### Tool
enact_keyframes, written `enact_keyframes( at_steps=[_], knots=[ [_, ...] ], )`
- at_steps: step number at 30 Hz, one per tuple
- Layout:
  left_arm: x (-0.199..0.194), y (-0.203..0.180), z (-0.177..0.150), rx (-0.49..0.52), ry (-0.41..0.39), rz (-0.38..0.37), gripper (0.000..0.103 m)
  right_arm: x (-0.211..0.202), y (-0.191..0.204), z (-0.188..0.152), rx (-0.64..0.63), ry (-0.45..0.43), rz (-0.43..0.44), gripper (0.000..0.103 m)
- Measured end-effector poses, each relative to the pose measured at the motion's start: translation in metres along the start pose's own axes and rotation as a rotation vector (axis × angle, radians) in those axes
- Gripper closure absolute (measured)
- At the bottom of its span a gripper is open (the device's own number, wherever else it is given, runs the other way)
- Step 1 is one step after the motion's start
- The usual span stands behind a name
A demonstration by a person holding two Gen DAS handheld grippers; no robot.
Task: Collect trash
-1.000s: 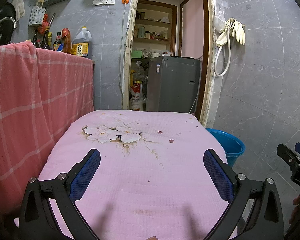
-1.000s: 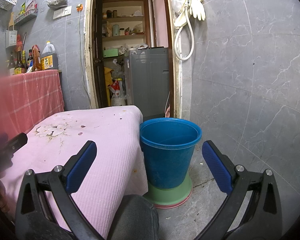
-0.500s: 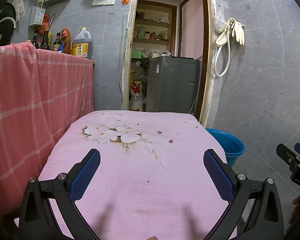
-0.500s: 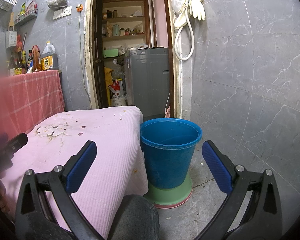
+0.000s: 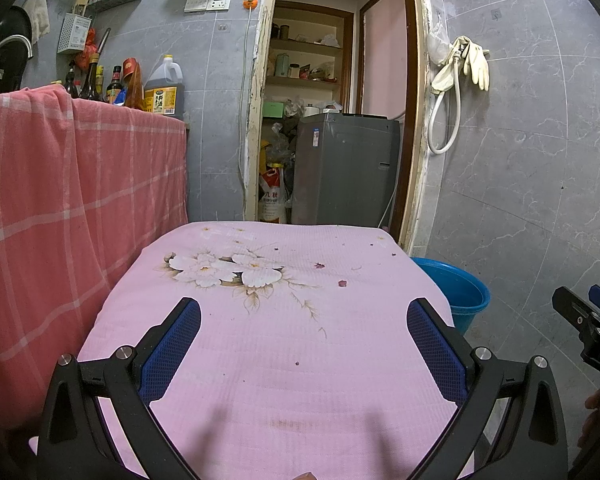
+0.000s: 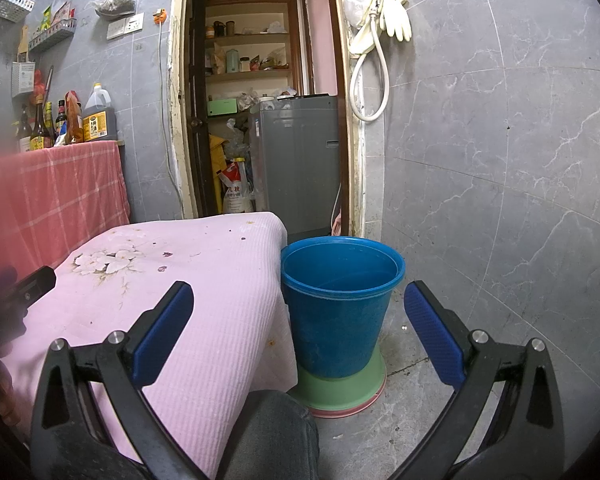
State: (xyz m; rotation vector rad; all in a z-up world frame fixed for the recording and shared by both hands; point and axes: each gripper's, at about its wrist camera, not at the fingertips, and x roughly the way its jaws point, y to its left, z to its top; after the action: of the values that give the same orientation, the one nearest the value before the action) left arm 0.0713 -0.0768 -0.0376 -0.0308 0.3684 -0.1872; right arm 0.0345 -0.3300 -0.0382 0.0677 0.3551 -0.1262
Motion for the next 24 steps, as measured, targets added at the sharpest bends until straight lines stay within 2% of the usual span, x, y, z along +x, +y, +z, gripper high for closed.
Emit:
enact_keyframes(
  at_steps=[24],
  knots=[
    [0.0001, 0.0015, -0.0004, -0.001, 0.001, -0.001, 0.002, 0.0005, 0.0005, -0.0005, 0.002, 0.002, 0.001, 0.000]
  ],
)
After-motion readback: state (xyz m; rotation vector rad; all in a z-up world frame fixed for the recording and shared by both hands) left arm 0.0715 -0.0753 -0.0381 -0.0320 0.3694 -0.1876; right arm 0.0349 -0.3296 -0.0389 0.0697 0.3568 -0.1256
